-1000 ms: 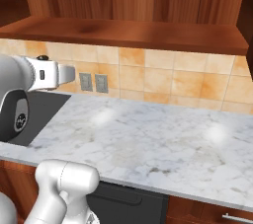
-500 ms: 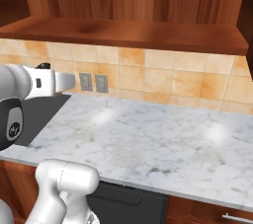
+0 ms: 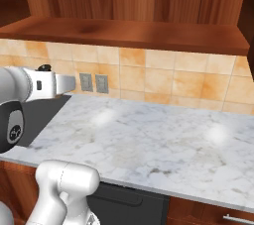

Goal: Take 2 condiments from the cabinet and move them on the counter near the stove.Make sure the condiments are lined up with each other, next to each other.

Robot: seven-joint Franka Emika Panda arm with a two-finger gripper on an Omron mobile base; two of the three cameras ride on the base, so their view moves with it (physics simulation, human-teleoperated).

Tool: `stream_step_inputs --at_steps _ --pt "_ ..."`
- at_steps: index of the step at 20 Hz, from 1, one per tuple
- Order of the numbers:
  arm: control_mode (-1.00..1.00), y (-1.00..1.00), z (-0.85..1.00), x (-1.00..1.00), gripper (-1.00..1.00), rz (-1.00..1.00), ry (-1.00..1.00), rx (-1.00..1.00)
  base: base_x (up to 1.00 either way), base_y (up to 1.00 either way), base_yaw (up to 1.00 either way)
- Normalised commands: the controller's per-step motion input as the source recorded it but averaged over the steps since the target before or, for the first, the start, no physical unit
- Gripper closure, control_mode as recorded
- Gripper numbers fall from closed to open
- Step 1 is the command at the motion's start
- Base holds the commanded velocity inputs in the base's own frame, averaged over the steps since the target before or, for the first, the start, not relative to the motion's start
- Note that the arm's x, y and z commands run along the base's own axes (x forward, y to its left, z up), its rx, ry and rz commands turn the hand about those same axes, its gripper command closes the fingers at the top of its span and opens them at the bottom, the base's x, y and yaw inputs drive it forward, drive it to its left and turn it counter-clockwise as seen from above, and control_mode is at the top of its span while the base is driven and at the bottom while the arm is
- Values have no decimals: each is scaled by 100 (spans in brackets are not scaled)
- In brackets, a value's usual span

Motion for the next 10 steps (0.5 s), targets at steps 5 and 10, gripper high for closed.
stream_step_inputs --at_steps 5,10 --pt "100 0 0 -1 100 0 0 0 -21 0 0" --pt "100 0 0 0 100 0 0 0 -71 0 0"
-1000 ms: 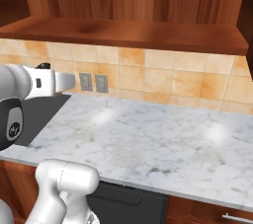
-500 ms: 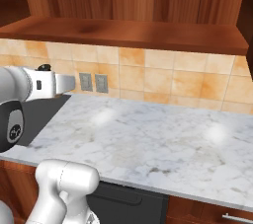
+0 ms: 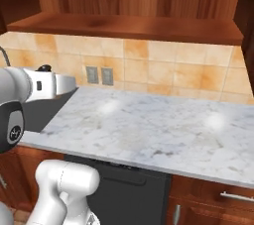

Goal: Take 2 condiments from the cabinet and move them on the counter near the stove.Make sure the condiments are lined up with each other, next to each other.

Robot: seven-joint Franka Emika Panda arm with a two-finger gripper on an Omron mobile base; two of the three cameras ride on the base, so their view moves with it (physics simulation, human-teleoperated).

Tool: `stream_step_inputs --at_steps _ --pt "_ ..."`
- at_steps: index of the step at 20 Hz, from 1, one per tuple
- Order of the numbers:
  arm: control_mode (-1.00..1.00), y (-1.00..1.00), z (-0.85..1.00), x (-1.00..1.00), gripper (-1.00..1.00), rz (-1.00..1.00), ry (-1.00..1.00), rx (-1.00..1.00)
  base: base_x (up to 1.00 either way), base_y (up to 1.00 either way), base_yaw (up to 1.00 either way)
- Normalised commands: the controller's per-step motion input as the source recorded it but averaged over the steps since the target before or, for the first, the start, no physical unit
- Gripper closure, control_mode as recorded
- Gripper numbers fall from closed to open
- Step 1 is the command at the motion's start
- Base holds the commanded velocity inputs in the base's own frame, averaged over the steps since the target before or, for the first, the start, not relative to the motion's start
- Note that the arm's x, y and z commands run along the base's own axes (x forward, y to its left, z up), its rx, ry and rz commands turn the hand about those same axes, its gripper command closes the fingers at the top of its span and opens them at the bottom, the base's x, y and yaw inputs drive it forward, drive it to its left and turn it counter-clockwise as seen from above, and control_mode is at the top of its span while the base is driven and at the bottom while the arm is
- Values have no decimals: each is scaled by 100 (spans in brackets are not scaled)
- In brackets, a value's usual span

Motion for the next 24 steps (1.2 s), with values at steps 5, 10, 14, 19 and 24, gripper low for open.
stream_step_inputs --at_steps 5,10,14,19,24 --pt "100 0 0 0 100 0 0 0 -66 0 2" --pt "100 0 0 0 100 0 0 0 -39 10 36" --pt "100 0 0 0 100 0 0 0 -18 0 99" --pt "100 0 0 0 100 0 0 0 -17 0 100" --pt "100 0 0 0 100 0 0 0 -68 0 87"
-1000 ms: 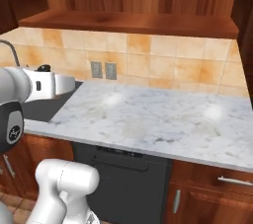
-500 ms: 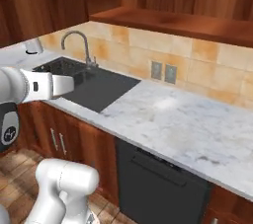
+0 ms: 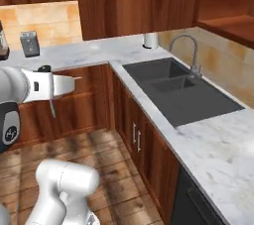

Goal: Take 2 condiments from the cabinet and move them on the counter near the stove.Make sure the condiments are lined up with each other, next to each other.

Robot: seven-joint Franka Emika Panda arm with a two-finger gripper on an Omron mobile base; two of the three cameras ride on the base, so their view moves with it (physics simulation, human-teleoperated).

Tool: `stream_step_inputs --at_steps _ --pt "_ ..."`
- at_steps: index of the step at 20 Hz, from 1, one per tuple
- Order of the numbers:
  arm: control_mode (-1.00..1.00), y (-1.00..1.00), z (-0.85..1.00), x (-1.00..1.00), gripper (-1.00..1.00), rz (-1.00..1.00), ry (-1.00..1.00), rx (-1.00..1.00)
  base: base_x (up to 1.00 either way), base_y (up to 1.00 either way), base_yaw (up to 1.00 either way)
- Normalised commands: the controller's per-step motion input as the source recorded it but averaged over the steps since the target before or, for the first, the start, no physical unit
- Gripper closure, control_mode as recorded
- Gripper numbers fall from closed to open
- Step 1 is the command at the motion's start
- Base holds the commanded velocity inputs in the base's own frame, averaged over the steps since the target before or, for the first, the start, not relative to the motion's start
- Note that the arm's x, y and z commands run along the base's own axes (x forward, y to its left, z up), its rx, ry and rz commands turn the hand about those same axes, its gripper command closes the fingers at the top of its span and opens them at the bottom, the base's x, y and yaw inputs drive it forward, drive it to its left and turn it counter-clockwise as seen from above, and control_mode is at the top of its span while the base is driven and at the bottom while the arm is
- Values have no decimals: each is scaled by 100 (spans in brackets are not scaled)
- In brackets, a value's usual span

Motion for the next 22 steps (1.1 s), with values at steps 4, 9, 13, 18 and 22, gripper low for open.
stream_step_inputs --at_steps 4,9,13,18,22 --pt "100 0 0 0 100 0 0 0 -80 0 82" --pt "100 0 0 0 100 0 0 0 -69 3 81" --pt "100 0 0 0 100 0 0 0 -9 29 62" --pt "100 0 0 0 100 0 0 0 50 46 16" --pt "100 0 0 0 100 0 0 0 92 42 6"
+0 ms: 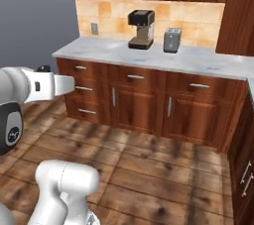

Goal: Take 2 condiments from the cabinet and move them on the counter near the stove.Make sure the condiments are lined up with each other, next to each other.

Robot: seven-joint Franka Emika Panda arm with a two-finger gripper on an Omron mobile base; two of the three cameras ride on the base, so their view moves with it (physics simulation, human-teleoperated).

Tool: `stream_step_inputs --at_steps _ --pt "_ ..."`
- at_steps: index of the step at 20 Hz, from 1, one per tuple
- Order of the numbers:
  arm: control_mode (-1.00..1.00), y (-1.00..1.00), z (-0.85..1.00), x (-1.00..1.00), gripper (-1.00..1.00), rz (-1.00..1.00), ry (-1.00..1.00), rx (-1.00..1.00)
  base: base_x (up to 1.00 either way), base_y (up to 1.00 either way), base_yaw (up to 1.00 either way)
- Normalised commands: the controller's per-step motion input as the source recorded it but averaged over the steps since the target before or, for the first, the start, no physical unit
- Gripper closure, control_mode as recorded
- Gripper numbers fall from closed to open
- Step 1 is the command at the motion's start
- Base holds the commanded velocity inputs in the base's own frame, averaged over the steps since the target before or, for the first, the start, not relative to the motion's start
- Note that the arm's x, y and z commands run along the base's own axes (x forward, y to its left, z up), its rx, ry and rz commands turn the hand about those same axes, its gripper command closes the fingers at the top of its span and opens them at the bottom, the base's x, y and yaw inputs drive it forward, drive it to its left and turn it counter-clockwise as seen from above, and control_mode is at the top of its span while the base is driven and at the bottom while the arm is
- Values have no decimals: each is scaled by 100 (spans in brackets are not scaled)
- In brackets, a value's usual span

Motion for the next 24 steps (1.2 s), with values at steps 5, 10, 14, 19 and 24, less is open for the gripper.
stream_step_inputs --at_steps 5,10,14,19,24 --pt "100 0 0 0 100 0 0 0 100 28 5" --pt "100 0 0 0 100 0 0 0 100 45 7" --pt "100 0 0 0 100 0 0 0 100 45 10" --pt "100 0 0 0 100 0 0 0 94 53 17" --pt "100 0 0 0 100 0 0 0 -19 55 87"
